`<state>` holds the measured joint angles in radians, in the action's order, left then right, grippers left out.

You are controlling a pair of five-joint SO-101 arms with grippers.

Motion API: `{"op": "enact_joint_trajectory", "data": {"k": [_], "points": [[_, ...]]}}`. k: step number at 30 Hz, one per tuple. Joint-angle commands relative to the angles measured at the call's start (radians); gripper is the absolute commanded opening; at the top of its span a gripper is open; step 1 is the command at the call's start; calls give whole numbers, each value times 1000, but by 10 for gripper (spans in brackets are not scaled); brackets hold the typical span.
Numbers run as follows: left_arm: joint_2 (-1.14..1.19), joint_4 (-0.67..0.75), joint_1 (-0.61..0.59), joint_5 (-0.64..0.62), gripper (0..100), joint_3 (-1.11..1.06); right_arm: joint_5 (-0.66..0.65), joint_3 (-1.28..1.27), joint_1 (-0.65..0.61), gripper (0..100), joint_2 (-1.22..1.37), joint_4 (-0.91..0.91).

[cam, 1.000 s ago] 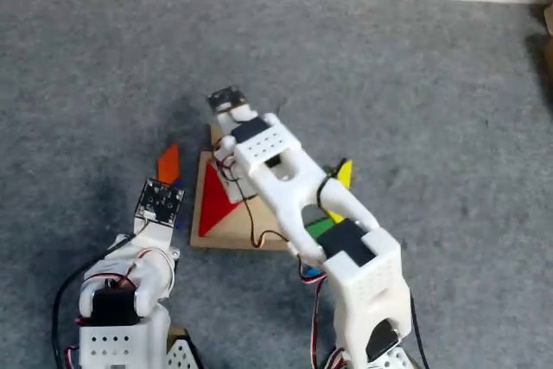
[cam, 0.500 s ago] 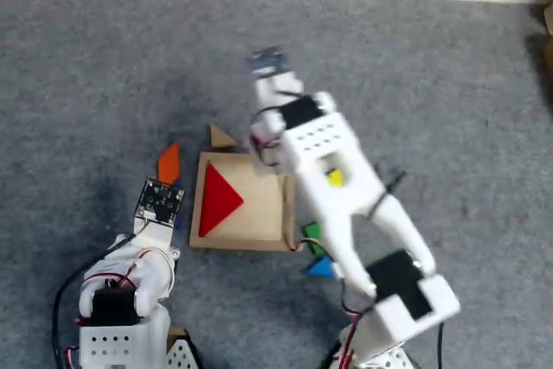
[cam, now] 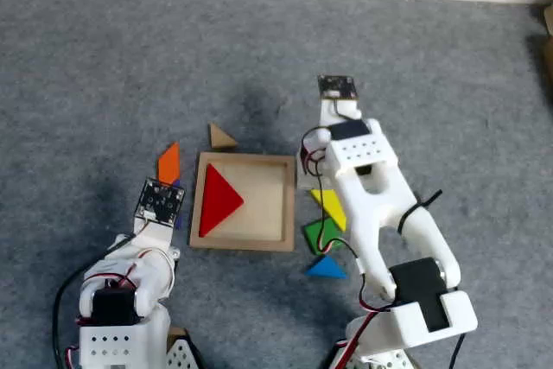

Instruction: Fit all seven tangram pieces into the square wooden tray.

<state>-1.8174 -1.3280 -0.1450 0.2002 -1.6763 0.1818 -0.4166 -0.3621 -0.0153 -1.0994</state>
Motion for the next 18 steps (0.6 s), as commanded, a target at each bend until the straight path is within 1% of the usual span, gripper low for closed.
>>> {"op": "enact_joint_trajectory", "data": {"k": [1, 4, 10, 14, 18], "points": [[-4, -6, -10, -5, 5, -19, 17, -50, 12, 317, -61, 105], [-4, -6, -10, -5, 5, -19, 60, -76, -1, 318, -59, 151], [-4, -6, -10, -5, 5, -19, 57, -140, -13, 318, -59, 234], [-4, -6, -10, -5, 5, -19, 57, -151, -18, 318, -48, 239], [-4, -6, -10, -5, 5, -19, 57, -142, -18, 318, 65, 232]]}}
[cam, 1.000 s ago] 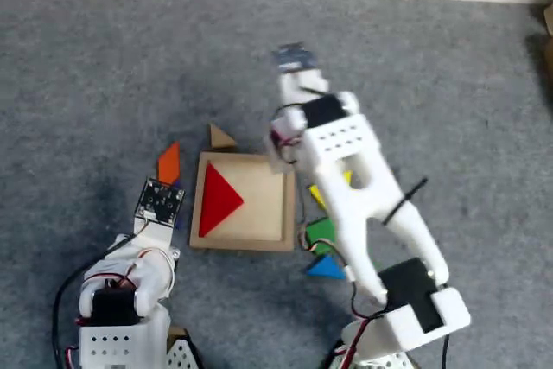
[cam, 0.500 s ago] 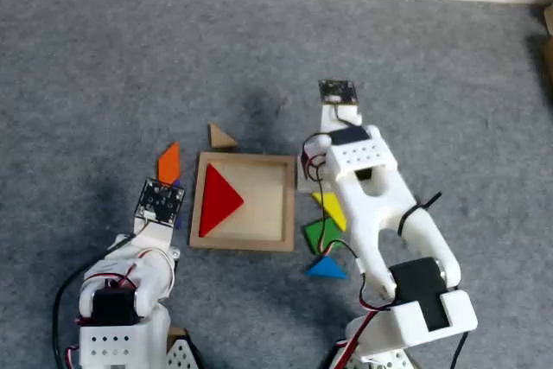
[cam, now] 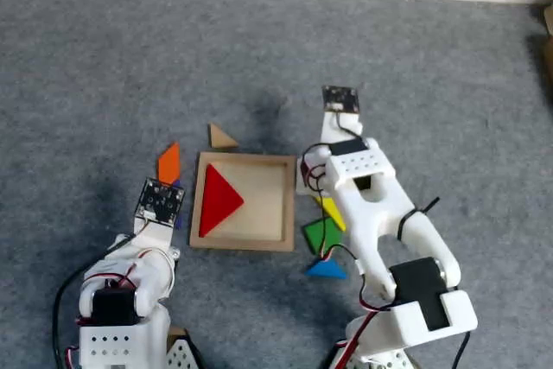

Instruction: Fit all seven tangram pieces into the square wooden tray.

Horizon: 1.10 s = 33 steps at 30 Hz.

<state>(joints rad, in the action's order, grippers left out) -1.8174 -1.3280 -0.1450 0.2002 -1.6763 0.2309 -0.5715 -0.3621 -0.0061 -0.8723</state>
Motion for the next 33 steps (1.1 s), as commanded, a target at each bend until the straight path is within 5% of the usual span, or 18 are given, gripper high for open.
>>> {"op": "enact_joint_trajectory", "data": {"k": [1, 28, 33], "points": [[-4, -6, -10, -5, 5, -19, 8, 18, -15, 318, 85, 5], [-4, -6, -10, -5, 5, -19, 8, 108, 31, 313, 108, -31], [-4, -6, -10, -5, 5, -19, 6, 108, 31, 228, 105, -31]]}}
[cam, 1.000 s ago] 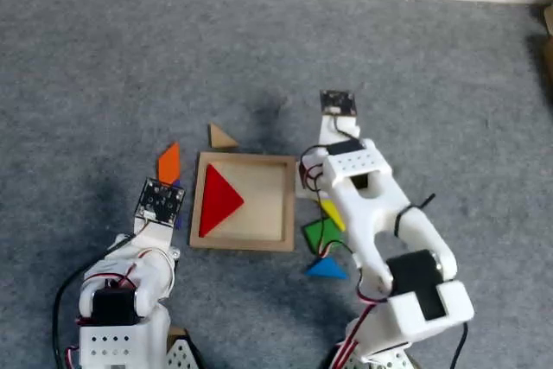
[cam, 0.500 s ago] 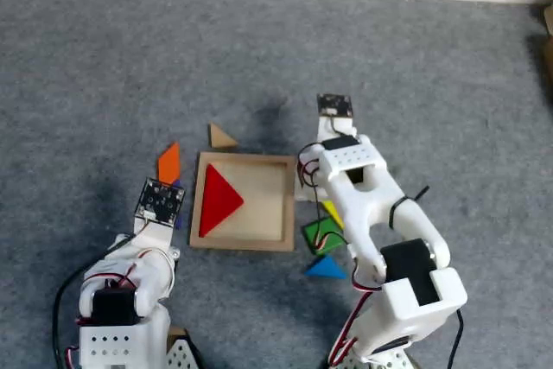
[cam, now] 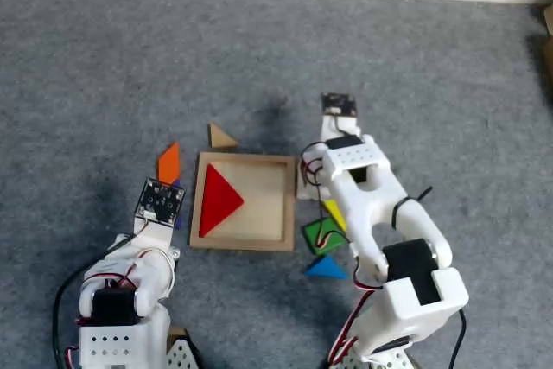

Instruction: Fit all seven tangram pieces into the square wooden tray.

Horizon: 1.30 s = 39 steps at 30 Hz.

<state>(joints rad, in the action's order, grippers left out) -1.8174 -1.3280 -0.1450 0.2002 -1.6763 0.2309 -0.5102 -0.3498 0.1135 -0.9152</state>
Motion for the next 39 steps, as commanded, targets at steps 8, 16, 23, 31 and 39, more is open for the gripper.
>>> {"op": "enact_joint_trajectory", "data": {"k": [8, 16, 23, 31, 39], "points": [[-4, -6, -10, -5, 5, -19, -44, 53, 51, 213, -22, -36], [-4, -6, -10, -5, 5, -19, -186, 47, 73, 212, -156, -85], [-4, -6, -10, -5, 5, -19, -299, 39, 61, 167, -285, -87], [-4, -6, -10, -5, 5, -19, -420, 42, -35, 167, -289, -87], [-4, -6, -10, -5, 5, -19, -244, 71, -7, 307, -277, -36]]}}
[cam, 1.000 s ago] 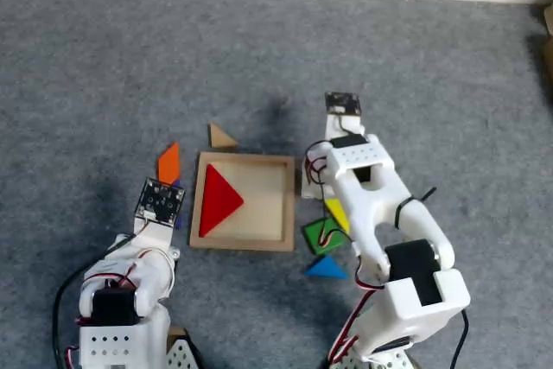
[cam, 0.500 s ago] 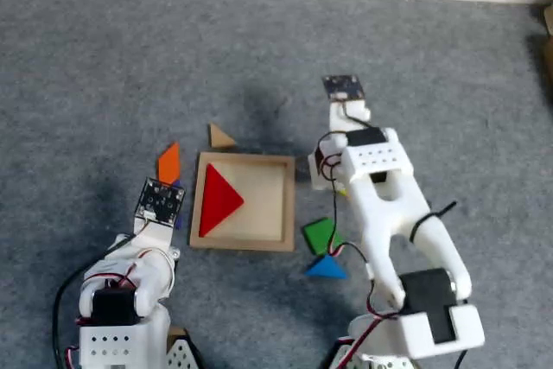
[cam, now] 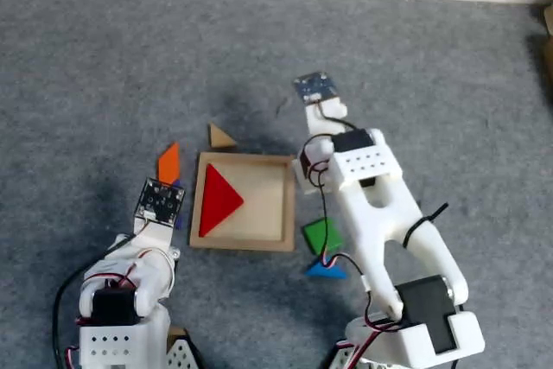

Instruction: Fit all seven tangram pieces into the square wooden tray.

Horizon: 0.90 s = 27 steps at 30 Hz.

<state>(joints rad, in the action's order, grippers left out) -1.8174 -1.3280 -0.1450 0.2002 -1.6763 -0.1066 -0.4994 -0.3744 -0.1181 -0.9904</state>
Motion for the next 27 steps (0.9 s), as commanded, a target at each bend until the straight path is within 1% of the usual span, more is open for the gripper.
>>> {"op": "enact_joint_trajectory", "data": {"k": [1, 3, 8, 14, 17, 21, 27], "points": [[-4, -6, -10, -5, 5, -19, 114, 71, 18, 345, -30, 36], [-4, -6, -10, -5, 5, -19, 150, 116, 15, 380, 15, 36], [-4, -6, -10, -5, 5, -19, 178, 260, 13, 380, 191, 30], [-4, -6, -10, -5, 5, -19, 186, 453, 12, 380, 374, -93], [-4, -6, -10, -5, 5, -19, 190, 522, 15, 380, 447, -108], [-4, -6, -10, -5, 5, -19, 186, 559, 27, 380, 509, -111], [-4, -6, -10, -5, 5, -19, 184, 558, 58, 380, 516, -110]]}}
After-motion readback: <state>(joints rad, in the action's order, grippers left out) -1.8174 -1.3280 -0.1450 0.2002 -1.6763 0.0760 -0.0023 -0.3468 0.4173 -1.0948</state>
